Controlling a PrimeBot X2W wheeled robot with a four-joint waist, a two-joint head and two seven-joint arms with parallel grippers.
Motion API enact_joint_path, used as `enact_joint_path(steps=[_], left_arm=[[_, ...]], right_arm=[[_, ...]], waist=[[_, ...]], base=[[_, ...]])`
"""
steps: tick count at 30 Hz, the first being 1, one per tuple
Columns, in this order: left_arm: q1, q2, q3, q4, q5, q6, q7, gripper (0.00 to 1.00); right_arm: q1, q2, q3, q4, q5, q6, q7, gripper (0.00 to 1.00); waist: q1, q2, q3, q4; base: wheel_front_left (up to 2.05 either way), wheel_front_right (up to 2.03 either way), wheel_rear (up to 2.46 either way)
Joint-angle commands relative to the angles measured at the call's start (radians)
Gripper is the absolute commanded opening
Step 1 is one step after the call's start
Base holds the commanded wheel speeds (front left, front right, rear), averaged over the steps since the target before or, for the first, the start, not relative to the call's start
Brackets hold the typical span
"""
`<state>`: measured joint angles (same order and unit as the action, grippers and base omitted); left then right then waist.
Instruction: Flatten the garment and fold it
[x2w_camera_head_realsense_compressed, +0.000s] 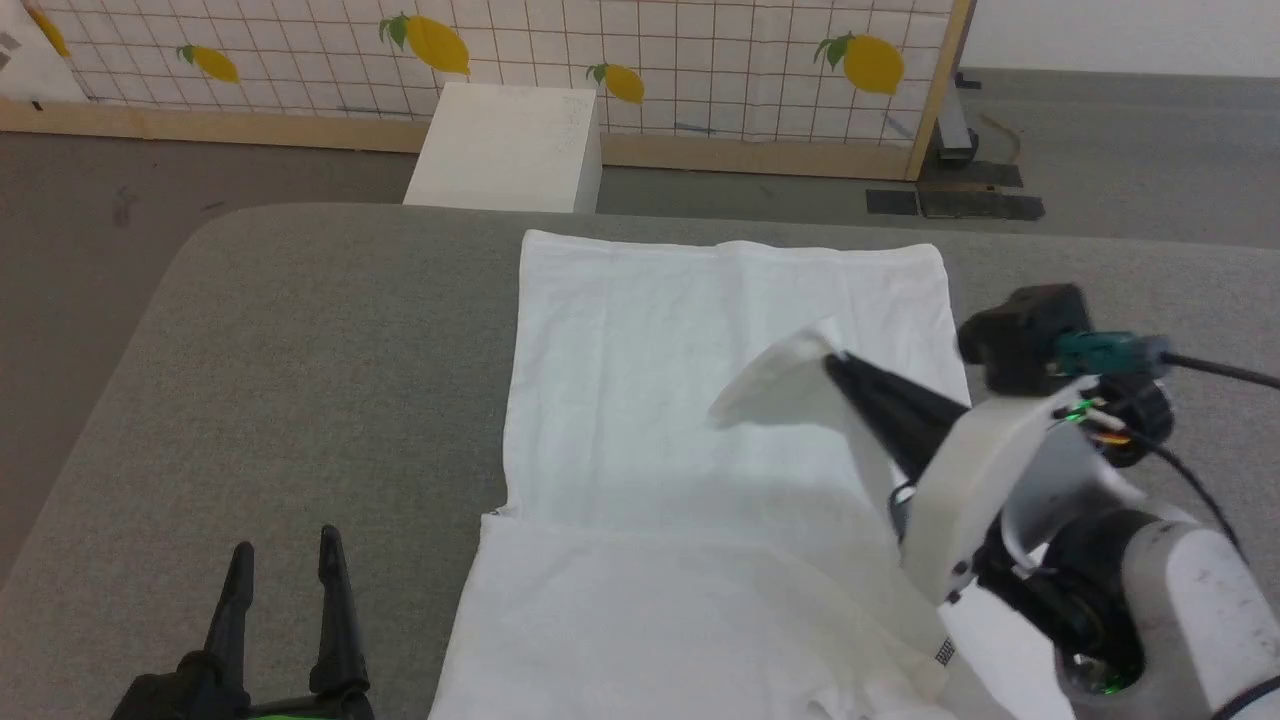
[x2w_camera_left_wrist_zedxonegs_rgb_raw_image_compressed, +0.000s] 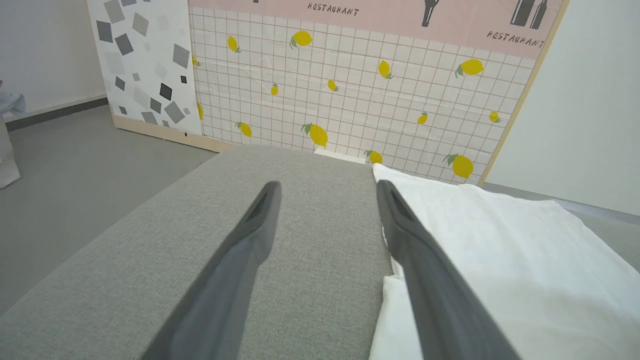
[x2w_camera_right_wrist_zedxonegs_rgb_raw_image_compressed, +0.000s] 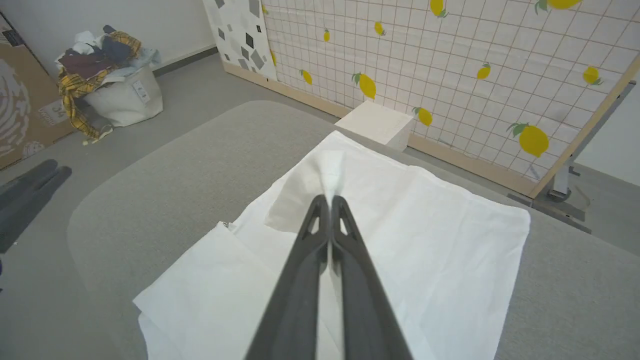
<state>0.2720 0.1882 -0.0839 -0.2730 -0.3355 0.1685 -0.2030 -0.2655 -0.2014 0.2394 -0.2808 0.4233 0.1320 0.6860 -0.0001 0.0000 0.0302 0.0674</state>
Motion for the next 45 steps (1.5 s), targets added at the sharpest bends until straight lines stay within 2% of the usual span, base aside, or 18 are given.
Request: enact_joint_path(steps=[1, 6, 13, 18, 24, 31, 32, 33, 34, 40, 45], left_arm=[[0.002, -0.001, -0.003, 0.0, -0.003, 0.004, -0.006, 1.0], [-0.009, -0.003, -0.01, 0.006, -0.007, 0.0, -0.008, 1.0], [-0.017, -0.008, -0.021, 0.024, -0.013, -0.004, -0.012, 1.0], [-0.031, -0.013, -0.038, 0.043, -0.016, -0.012, -0.012, 1.0], [-0.045, -0.019, -0.058, 0.068, -0.019, -0.021, -0.011, 1.0], [-0.045, -0.02, -0.071, 0.084, -0.022, -0.025, -0.012, 1.0], [-0.044, -0.019, -0.07, 0.085, -0.023, -0.023, -0.013, 1.0], [-0.042, -0.018, -0.069, 0.084, -0.023, -0.022, -0.013, 1.0], [-0.04, -0.017, -0.066, 0.083, -0.024, -0.02, -0.014, 1.0], [-0.038, -0.008, -0.061, 0.074, -0.025, -0.015, -0.008, 1.0], [-0.034, 0.002, -0.055, 0.059, -0.025, -0.009, -0.002, 1.0]], right_arm=[[-0.017, 0.009, 0.043, 0.014, 0.006, -0.001, -0.011, 0.0], [-0.051, 0.043, 0.2, 0.09, 0.007, -0.001, -0.053, 0.0], [-0.081, 0.094, 0.354, 0.261, -0.023, -0.001, -0.115, 0.0], [-0.085, 0.134, 0.405, 0.45, -0.052, -0.001, -0.159, 0.0], [-0.091, 0.15, 0.47, 0.672, -0.098, -0.001, -0.2, 0.0], [-0.105, 0.151, 0.501, 0.801, -0.069, -0.001, -0.233, 0.01], [-0.111, 0.151, 0.504, 0.807, -0.062, -0.001, -0.235, 0.2], [-0.117, 0.151, 0.51, 0.806, -0.058, -0.001, -0.237, 0.66], [-0.124, 0.151, 0.517, 0.798, -0.046, -0.001, -0.241, 1.0], [-0.168, 0.151, 0.524, 0.722, 0.042, -0.001, -0.224, 1.0], [-0.19, 0.151, 0.454, 0.626, 0.079, -0.001, -0.223, 1.0]], waist=[[0.0001, 0.0, 0.003, 0.005], [0.0001, 0.0, 0.016, 0.024], [0.0001, 0.0, 0.031, 0.051], [0.0001, 0.0, 0.033, 0.081], [0.0001, 0.0, 0.024, 0.127], [0.0001, 0.0, 0.02, 0.154], [0.0001, 0.0, 0.021, 0.152], [0.0001, 0.0, 0.021, 0.15], [0.0001, 0.0, 0.022, 0.145], [0.0001, 0.0, 0.026, 0.098], [0.0001, 0.0, 0.021, 0.042]], base=[[0.0, 0.0, 0.0], [0.0, 0.0, 0.0], [0.0, 0.0, 0.0], [0.0, 0.0, 0.0], [0.0, 0.0, 0.0], [0.0, 0.0, 0.0], [0.0, 0.0, 0.0], [0.0, 0.0, 0.0], [0.0, 0.0, 0.0], [0.0, 0.0, 0.0], [0.0, 0.0, 0.0]])
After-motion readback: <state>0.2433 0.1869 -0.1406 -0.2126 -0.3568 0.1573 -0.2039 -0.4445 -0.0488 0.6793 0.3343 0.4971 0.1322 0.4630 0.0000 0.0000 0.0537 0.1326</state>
